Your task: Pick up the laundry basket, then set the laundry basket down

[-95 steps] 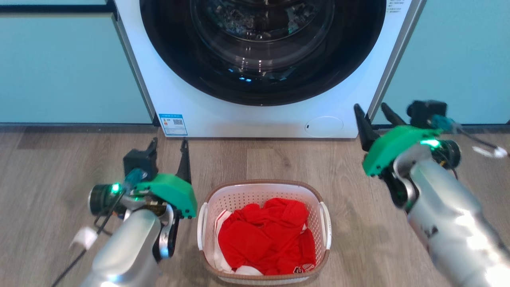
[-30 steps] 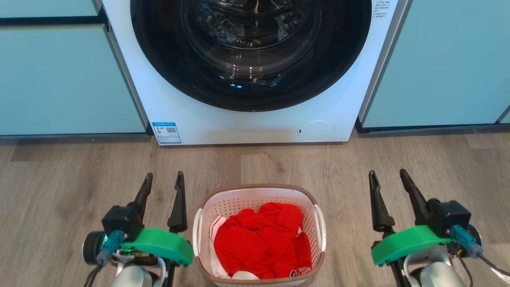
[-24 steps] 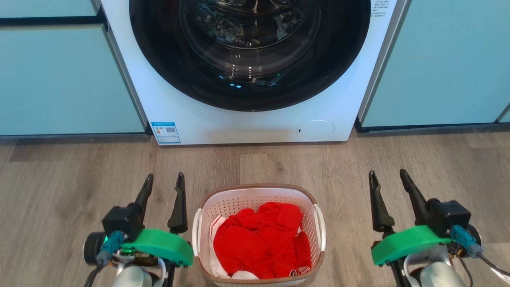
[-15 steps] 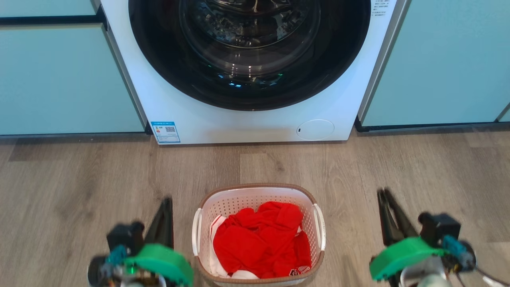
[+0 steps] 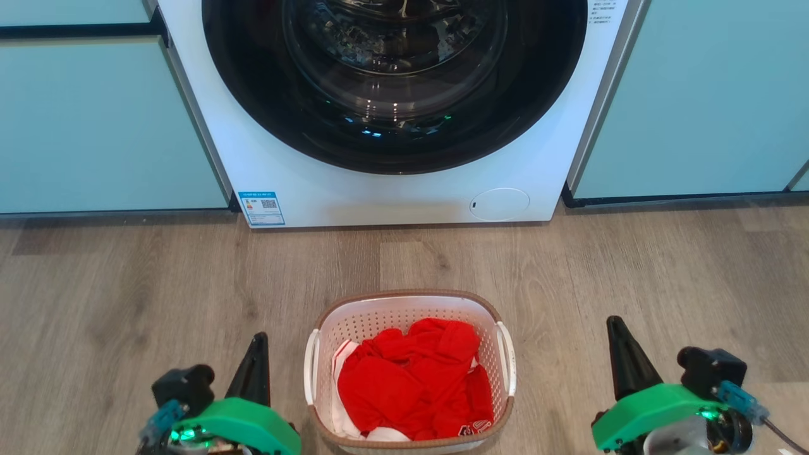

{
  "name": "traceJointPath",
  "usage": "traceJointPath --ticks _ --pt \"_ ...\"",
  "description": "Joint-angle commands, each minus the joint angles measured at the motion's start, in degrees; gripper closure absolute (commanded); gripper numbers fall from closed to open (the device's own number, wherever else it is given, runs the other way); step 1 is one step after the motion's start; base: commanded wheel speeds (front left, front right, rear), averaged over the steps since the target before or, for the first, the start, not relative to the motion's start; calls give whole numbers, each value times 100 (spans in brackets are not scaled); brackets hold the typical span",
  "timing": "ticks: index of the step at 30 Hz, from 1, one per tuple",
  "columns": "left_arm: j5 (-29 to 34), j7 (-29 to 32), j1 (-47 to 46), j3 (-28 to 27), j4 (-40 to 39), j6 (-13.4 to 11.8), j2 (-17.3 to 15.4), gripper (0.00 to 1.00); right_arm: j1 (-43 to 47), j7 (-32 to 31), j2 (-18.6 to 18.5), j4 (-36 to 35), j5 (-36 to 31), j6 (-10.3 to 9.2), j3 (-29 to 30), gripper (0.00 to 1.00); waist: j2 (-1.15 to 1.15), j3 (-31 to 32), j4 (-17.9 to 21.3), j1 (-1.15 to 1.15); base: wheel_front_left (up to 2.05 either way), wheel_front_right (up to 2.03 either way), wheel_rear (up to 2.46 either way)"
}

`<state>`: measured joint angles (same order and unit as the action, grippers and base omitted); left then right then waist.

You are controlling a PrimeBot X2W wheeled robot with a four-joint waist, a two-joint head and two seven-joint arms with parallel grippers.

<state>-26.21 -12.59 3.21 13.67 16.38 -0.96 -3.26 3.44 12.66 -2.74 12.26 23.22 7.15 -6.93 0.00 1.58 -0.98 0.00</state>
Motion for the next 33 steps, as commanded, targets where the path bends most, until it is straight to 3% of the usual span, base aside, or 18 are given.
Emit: traceJointPath --ticks 1,33 --pt "-146 19 -338 -142 -179 52 -21 100 -282 -41 -63 -153 160 4 52 100 0 -2 1 0 0 0 0" --pt "-2085 512 -510 -618 -197 284 -56 100 -472 -491 -134 -64 2222 13 310 100 0 -53 29 0 0 0 0"
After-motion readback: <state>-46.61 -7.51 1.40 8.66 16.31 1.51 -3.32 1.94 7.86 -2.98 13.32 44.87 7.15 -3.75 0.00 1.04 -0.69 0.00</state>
